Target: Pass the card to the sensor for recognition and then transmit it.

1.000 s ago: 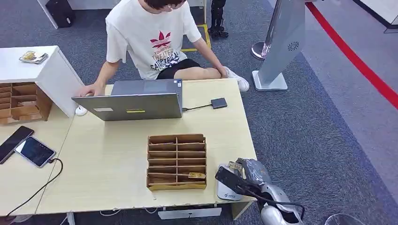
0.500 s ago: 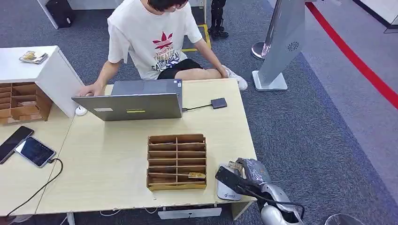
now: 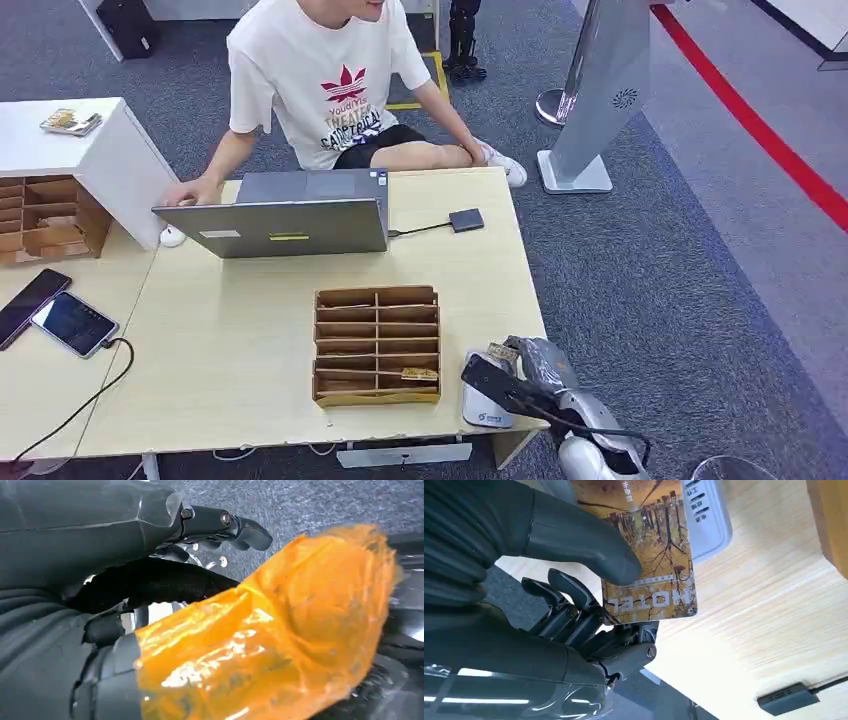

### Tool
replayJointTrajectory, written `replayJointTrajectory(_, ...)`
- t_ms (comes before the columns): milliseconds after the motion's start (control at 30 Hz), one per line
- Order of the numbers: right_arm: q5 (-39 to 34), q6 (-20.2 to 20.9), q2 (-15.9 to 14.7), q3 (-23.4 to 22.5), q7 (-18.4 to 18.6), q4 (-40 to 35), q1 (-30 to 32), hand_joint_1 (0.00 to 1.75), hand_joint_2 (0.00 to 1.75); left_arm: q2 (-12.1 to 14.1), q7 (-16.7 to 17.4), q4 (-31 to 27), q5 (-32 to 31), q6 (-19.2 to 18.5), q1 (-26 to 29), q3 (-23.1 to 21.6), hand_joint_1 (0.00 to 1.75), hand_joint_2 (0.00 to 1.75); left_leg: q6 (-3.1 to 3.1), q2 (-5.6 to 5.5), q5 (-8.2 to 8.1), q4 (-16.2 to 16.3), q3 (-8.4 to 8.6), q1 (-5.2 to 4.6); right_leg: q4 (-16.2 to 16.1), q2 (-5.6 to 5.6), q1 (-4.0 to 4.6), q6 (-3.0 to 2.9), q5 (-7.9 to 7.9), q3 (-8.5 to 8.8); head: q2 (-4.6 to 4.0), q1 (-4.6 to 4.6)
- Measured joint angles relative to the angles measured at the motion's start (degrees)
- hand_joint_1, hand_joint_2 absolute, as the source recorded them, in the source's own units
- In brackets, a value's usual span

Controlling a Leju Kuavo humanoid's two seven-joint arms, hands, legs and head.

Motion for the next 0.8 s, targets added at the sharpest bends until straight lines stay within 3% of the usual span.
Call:
replayJointTrajectory(133,-2.1,0.0,0.0,2.4,-0.1,0.9,-2.8,1.75,1.75,0.2,-4.1,4.6,-2.9,-6.4,-5.3,9.0,0.0,0.0,-0.01,-0.03,0.09,0.0,-0.03,0.02,0.0,-0.03,0.03,-0.04,0.04,-0.02,0.0,0.0)
replayJointTrajectory(300,-4.6,-1.5,-0.1,3.8,-0.9,0.7,-4.6,1.75,1.75,0.1,-6.3,11.3,-3.4,-5.7,-10.4,17.6,0.0,0.0,-0.07,-0.04,0.13,0.0,-0.12,0.03,0.1,-0.02,0.03,-0.07,0.06,-0.05,0.0,0.02)
replayJointTrajectory(467,-6.9,-3.2,-0.6,4.2,-2.0,-2.5,-4.9,1.75,1.75,0.0,-6.4,14.8,-1.4,-3.5,-12.4,20.3,0.0,0.0,-0.04,-0.04,0.1,0.0,-0.32,0.0,0.0,-0.03,0.0,-0.06,0.05,-0.22,0.0,0.0)
replayJointTrajectory(800,-8.7,-5.5,-1.6,3.3,-2.3,-12.7,-4.4,1.75,1.75,-0.2,-5.8,16.3,1.8,-0.6,-13.0,20.3,0.0,0.0,0.0,-0.03,0.07,0.0,-0.49,0.01,0.0,-0.02,0.01,-0.03,0.02,-0.43,0.0,0.0)
